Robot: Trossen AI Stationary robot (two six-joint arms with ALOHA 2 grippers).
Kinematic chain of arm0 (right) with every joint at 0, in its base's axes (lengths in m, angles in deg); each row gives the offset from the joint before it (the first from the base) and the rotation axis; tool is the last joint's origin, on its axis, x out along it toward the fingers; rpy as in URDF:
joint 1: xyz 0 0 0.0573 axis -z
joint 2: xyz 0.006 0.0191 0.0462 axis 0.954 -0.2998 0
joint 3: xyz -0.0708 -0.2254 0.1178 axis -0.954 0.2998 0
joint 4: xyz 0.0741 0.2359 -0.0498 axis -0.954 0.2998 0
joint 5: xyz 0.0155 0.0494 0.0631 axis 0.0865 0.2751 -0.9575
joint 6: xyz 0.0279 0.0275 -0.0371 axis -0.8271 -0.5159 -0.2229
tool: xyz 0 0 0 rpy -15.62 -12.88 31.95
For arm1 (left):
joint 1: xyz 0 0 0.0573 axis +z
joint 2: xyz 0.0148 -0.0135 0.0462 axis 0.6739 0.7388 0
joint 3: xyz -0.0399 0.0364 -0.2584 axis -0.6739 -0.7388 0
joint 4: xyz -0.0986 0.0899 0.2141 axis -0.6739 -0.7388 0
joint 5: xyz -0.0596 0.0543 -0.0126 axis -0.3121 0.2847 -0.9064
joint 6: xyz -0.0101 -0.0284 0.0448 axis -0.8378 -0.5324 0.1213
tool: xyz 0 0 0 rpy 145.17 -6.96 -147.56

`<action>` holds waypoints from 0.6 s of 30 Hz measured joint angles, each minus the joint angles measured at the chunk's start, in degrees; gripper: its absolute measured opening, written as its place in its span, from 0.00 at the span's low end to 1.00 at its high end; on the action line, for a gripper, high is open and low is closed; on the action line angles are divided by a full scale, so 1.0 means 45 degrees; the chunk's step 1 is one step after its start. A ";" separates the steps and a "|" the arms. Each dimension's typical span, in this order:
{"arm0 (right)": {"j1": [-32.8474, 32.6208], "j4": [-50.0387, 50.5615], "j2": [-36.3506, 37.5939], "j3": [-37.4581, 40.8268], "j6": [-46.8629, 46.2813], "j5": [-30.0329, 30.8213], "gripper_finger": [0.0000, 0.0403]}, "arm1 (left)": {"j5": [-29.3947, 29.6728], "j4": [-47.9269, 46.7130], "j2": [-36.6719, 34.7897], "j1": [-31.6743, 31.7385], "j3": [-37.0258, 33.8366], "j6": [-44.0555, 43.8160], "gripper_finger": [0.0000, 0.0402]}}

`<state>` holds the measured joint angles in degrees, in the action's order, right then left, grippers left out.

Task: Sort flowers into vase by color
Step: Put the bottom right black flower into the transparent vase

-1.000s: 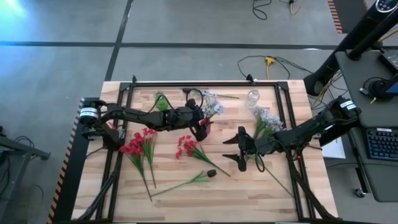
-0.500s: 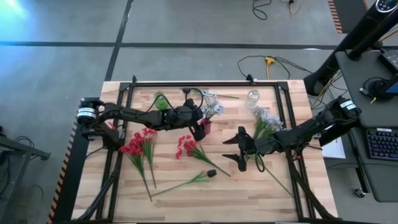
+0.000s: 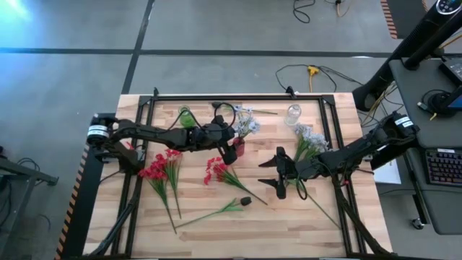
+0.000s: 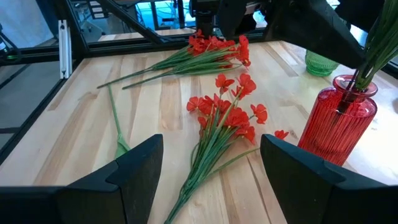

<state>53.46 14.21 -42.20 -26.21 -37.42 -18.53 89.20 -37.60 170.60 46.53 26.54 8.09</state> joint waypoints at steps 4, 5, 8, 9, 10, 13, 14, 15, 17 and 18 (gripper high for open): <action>0.0001 0.0000 0.0000 0.0000 0.0000 0.0000 0.65 | 0.0000 -0.0633 -0.0177 0.0000 0.0000 -0.0191 0.59; 0.0000 -0.0003 0.0000 0.0000 0.0000 0.0000 0.65 | 0.0005 -0.0790 -0.0177 0.0000 0.0000 -0.0240 0.59; 0.0001 -0.0005 0.0002 0.0000 0.0000 0.0000 0.65 | 0.0005 -0.0988 -0.0177 -0.0037 -0.0010 -0.0331 0.59; 0.0001 -0.0005 0.0000 0.0000 0.0000 0.0005 0.65 | 0.0005 -0.1001 -0.0186 -0.0058 -0.0010 -0.0333 0.59; 0.0001 -0.0005 0.0000 0.0000 0.0000 0.0005 0.65 | 0.0005 -0.1061 -0.0194 -0.0058 -0.0010 -0.0335 0.59; -0.0002 -0.0005 0.0000 0.0000 0.0000 0.0005 0.65 | 0.0005 -0.1379 -0.0256 -0.0063 -0.0010 -0.0335 0.59; 0.0001 -0.0005 0.0000 0.0000 0.0000 0.0005 0.65 | 0.0005 -0.1490 -0.0304 -0.0063 -0.0010 -0.0335 0.59; -0.0001 -0.0005 0.0000 0.0000 0.0000 0.0005 0.65 | 0.0005 -0.1580 -0.0348 -0.0063 -0.0010 -0.0352 0.59; 0.0000 -0.0005 0.0000 0.0002 0.0000 0.0005 0.65 | 0.0010 -0.1893 -0.0484 -0.0068 -0.0010 -0.0448 0.59; 0.0001 -0.0005 0.0000 0.0005 0.0000 0.0005 0.65 | 0.0010 -0.2123 -0.0553 -0.0068 -0.0010 -0.0520 0.59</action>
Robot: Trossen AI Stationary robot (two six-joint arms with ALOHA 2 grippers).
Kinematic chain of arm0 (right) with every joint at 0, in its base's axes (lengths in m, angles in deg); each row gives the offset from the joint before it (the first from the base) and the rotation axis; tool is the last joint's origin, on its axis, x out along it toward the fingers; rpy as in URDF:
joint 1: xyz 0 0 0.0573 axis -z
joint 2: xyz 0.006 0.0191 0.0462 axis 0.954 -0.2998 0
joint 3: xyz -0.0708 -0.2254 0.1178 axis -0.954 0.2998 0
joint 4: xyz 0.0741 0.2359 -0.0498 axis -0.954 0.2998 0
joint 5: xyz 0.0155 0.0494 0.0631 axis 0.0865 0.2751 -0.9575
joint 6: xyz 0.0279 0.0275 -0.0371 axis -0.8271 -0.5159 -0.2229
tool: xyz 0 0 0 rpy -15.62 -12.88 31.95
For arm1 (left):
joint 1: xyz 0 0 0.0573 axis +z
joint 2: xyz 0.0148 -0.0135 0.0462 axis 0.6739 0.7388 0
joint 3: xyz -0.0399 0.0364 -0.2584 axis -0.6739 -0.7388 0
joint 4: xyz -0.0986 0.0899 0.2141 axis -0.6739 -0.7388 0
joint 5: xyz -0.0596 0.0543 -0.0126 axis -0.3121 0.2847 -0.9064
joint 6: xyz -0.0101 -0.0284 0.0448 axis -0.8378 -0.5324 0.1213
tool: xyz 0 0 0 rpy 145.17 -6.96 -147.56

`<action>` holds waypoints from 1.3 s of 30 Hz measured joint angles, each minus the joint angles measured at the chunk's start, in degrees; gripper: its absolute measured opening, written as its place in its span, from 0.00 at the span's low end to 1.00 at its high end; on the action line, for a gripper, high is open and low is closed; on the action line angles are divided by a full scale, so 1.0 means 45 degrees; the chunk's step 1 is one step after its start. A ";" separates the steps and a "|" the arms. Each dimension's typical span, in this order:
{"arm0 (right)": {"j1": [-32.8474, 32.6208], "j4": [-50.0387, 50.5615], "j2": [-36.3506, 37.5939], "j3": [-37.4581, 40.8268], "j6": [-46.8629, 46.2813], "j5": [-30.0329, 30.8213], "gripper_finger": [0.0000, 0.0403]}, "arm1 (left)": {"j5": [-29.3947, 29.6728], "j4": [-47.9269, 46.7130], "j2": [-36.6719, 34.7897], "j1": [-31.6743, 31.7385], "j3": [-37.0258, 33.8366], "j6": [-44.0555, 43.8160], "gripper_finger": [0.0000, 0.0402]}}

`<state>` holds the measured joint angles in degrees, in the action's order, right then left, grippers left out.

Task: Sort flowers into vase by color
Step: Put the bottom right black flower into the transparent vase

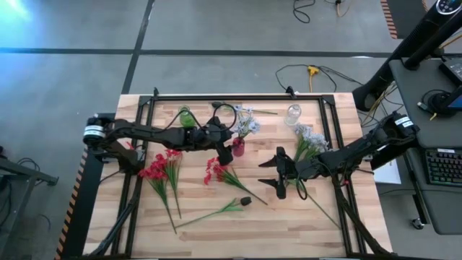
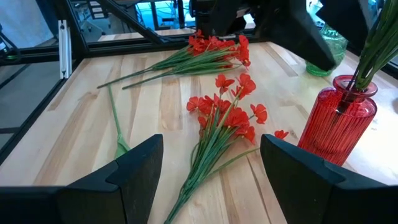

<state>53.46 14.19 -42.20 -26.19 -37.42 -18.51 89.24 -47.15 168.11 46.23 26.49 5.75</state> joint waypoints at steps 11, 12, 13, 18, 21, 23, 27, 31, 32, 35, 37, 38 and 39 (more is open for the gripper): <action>0.0000 -0.0033 0.0000 0.0000 0.0000 0.0034 0.65 | 0.0000 -0.2550 -0.1056 -0.0086 0.0000 -0.1091 0.59; 0.0000 -0.0033 0.0000 0.0000 0.0000 0.0039 0.65 | 0.0003 -0.2684 -0.1116 -0.0135 0.0000 -0.1145 0.59; 0.0000 -0.0055 0.0000 0.0000 -0.0022 0.0039 0.65 | 0.0000 -0.2827 -0.1175 -0.0194 0.0000 -0.1189 0.59; 0.0000 -0.0037 0.0000 -0.0002 -0.0222 0.0039 0.65 | 0.0015 -0.3447 -0.1490 -0.0477 0.0000 -0.1648 0.59; 0.0000 0.0055 0.0002 -0.0079 -0.0399 0.0039 0.65 | 0.0037 -0.3656 -0.1711 -0.0663 0.0000 -0.1777 0.59; 0.0000 0.0225 0.0005 -0.0210 -0.0519 0.0039 0.65 | 0.0051 -0.3633 -0.1876 -0.0797 0.0000 -0.1763 0.59; 0.0000 0.0947 0.0005 -0.0630 -0.0717 0.0039 0.65 | 0.0709 -0.3576 -0.2248 -0.1163 0.0000 -0.1680 0.59; 0.0000 0.1822 0.0003 -0.1107 -0.0820 0.0039 0.65 | 0.1709 -0.3492 -0.2595 -0.1680 -0.0145 -0.1570 0.59; 0.0000 0.1916 0.0005 -0.1185 -0.0901 0.0044 0.65 | 0.1942 -0.3445 -0.2675 -0.1840 -0.0235 -0.1559 0.59; 0.0000 0.2337 0.0005 -0.1404 -0.1233 0.0040 0.65 | 0.2547 -0.2873 -0.2906 -0.2289 -0.0758 -0.1413 0.59; 0.0000 0.2739 0.0005 -0.1531 -0.1499 0.0044 0.65 | 0.2697 -0.2221 -0.3181 -0.2540 -0.1269 -0.1193 0.59; 0.0000 0.2907 0.0005 -0.1594 -0.1726 0.0044 0.65 | 0.2701 -0.1809 -0.3342 -0.2648 -0.1554 -0.1073 0.59; 0.0000 0.3159 0.0005 -0.1659 -0.1964 0.0047 0.65 | 0.2696 -0.1314 -0.3537 -0.2739 -0.1861 -0.0957 0.59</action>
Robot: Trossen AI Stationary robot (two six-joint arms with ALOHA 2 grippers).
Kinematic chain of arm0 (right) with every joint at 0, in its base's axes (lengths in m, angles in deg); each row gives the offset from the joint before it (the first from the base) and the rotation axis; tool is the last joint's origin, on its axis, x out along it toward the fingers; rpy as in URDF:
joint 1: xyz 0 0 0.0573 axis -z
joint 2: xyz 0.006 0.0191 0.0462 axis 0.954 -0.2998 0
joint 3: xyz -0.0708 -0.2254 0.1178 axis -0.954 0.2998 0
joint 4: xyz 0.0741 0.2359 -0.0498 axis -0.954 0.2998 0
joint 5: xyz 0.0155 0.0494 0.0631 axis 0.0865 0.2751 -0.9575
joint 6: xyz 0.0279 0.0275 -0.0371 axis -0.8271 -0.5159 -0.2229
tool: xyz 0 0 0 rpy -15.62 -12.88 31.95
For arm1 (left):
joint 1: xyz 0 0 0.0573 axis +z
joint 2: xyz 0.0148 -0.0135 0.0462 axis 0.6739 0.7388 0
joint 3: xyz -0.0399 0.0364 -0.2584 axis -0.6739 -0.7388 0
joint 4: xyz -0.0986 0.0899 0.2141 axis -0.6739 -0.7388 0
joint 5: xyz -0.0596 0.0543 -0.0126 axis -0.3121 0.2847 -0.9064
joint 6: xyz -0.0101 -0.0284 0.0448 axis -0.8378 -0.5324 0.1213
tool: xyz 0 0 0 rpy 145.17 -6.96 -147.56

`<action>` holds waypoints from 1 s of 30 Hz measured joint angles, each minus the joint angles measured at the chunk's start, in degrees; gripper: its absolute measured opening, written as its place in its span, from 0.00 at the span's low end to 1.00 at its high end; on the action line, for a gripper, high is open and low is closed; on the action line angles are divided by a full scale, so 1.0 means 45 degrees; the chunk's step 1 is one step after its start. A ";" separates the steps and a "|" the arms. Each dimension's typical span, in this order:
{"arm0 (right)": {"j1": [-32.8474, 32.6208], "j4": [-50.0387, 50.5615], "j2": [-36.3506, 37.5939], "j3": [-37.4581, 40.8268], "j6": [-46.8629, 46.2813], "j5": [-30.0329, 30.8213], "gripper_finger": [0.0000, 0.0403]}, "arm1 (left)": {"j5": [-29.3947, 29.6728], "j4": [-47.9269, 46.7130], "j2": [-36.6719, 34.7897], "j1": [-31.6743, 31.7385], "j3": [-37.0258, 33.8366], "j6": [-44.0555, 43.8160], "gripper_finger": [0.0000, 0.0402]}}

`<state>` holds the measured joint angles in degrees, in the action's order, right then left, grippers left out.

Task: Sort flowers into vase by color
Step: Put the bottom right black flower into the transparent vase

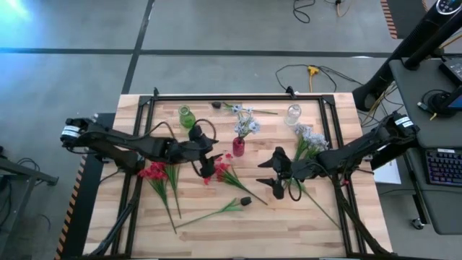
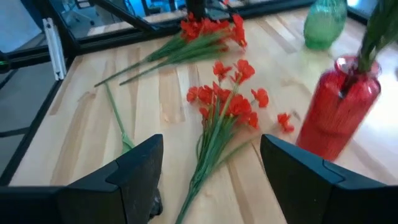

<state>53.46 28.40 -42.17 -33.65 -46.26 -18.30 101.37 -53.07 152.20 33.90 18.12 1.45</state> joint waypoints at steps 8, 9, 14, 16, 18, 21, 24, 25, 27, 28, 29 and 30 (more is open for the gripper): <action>0.0000 0.1650 0.0000 -0.0405 -0.2133 0.0055 0.65 | -0.0445 0.3705 -0.2021 -0.0302 -0.2481 0.1470 0.59; 0.0000 0.1994 0.0000 -0.0477 -0.2511 0.0081 0.65 | -0.0584 0.4123 -0.2256 -0.0302 -0.2746 0.1607 0.59; 0.0000 0.5049 0.0000 -0.1094 -0.4705 0.0109 0.65 | -0.0782 0.5664 -0.3341 -0.0302 -0.3633 0.2185 0.59; 0.0000 0.6245 0.0000 -0.1305 -0.5597 0.0103 0.65 | -0.0782 0.5740 -0.3668 -0.0302 -0.3806 0.2299 0.59; 0.0000 0.7334 0.0000 -0.1458 -0.6422 0.0019 0.65 | -0.0782 0.5775 -0.3837 -0.0302 -0.3807 0.2303 0.59; 0.0000 0.8633 0.0000 -0.1666 -0.7675 -0.0284 0.65 | -0.0772 0.5810 -0.3945 -0.0297 -0.3763 0.2342 0.59; 0.0000 0.9710 0.0000 -0.1761 -0.8846 -0.1028 0.65 | -0.0751 0.5750 -0.3919 -0.0287 -0.3744 0.2493 0.59; 0.0000 0.9928 0.0000 -0.1761 -0.9119 -0.1435 0.65 | -0.0670 0.5791 -0.3894 -0.0287 -0.3739 0.2531 0.59; -0.0009 1.0160 0.0000 -0.1761 -0.9474 -0.2459 0.65 | -0.0501 0.5686 -0.3882 -0.0287 -0.3739 0.2510 0.59; -0.0035 1.0185 0.0000 -0.1761 -0.9661 -0.3031 0.65 | -0.0449 0.5682 -0.3832 -0.0287 -0.3737 0.2349 0.59; -0.0090 1.0203 0.0000 -0.1761 -0.9778 -0.3586 0.65 | -0.0450 0.5572 -0.3809 -0.0287 -0.3727 0.2123 0.59; -0.0155 1.0195 0.0000 -0.1761 -0.9926 -0.4084 0.65 | -0.0447 0.5430 -0.3802 -0.0287 -0.3727 0.1983 0.59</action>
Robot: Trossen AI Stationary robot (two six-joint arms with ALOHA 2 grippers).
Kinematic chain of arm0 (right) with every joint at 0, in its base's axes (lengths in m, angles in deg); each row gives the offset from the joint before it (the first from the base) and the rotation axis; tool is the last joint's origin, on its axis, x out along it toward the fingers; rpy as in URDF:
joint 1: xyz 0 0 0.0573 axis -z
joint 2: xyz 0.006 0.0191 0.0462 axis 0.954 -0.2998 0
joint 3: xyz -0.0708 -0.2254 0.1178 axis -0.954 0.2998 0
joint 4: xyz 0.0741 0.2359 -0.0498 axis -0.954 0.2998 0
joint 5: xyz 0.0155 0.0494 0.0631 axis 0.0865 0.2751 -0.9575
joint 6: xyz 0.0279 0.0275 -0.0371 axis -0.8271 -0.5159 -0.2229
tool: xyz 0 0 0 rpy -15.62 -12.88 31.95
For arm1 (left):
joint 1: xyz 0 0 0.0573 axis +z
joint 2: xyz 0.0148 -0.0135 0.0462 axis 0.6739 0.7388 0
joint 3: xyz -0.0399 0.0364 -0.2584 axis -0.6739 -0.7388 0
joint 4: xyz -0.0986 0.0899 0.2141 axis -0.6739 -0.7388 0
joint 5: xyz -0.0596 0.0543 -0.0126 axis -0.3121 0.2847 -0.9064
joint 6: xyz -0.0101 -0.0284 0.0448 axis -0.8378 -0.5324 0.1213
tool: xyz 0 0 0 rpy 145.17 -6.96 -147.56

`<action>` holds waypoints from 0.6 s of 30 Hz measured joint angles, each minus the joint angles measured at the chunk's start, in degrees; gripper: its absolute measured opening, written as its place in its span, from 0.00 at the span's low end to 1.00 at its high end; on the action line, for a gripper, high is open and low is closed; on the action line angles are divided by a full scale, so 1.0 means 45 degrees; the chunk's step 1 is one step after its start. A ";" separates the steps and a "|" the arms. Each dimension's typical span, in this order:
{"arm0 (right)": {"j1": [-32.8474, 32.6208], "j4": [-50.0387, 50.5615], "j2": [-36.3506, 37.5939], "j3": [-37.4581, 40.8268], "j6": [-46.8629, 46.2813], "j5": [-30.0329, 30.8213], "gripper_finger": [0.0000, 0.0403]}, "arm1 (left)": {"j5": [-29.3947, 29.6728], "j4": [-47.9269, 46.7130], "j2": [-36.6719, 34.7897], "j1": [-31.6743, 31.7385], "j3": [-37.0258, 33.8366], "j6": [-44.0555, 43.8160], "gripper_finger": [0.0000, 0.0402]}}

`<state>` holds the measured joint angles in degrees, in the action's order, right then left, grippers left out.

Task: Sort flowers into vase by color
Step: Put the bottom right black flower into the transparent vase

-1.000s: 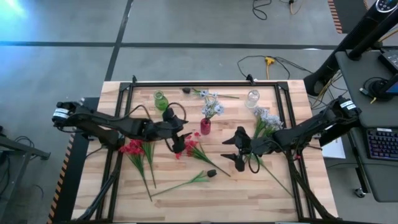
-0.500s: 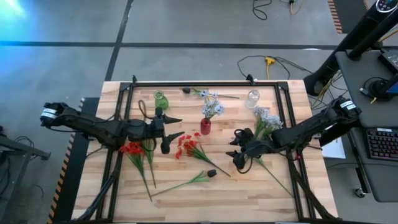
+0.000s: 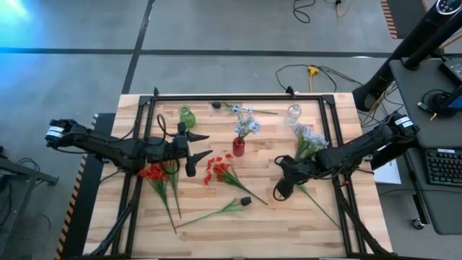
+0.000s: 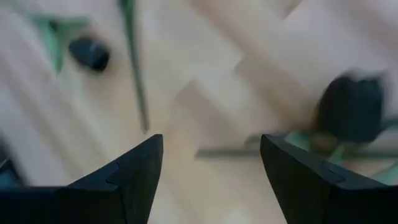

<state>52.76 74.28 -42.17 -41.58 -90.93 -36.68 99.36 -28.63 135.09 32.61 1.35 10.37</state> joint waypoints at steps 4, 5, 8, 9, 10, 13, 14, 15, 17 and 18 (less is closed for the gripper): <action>-0.0217 0.0368 0.0000 -0.0261 -0.0492 -0.1410 0.65 | -0.0005 0.0055 -0.0027 0.0000 0.0007 -0.0337 0.59; -0.0253 0.0629 0.0000 -0.0390 -0.0736 -0.1634 0.65 | -0.0005 0.0046 -0.0031 0.0000 0.0007 -0.0365 0.59; -0.0435 0.2305 0.0000 -0.0788 -0.1480 -0.1895 0.64 | -0.0005 0.0051 -0.0036 0.0000 0.0007 -0.0365 0.59; -0.0507 0.2958 0.0000 -0.0915 -0.1763 -0.1930 0.64 | -0.0005 0.0047 -0.0028 0.0000 0.0007 -0.0385 0.59; -0.0577 0.3610 0.0000 -0.1017 -0.2050 -0.1943 0.64 | -0.0005 0.0051 -0.0012 0.0000 0.0007 -0.0409 0.59; -0.0823 0.5032 0.0000 -0.1053 -0.2769 -0.1940 0.62 | -0.0005 0.0018 0.0038 0.0000 0.0007 -0.0582 0.59; -0.0929 0.5178 0.0000 -0.1007 -0.2859 -0.1938 0.62 | -0.0005 -0.0022 0.0047 0.0000 0.0007 -0.0697 0.59; -0.1031 0.5240 -0.0020 -0.0937 -0.2920 -0.1938 0.61 | -0.0005 -0.0072 0.0047 0.0000 0.0007 -0.0844 0.59; -0.1189 0.5253 -0.0184 -0.0810 -0.2985 -0.1939 0.61 | -0.0005 -0.0167 0.0047 0.0000 0.0007 -0.1171 0.59; -0.1264 0.5212 -0.0279 -0.0743 -0.2958 -0.1938 0.60 | -0.0005 -0.0212 0.0047 0.0000 0.0007 -0.1314 0.59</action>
<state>47.07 97.73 -43.43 -44.92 -104.24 -45.40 99.34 -29.59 135.30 32.61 1.38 4.46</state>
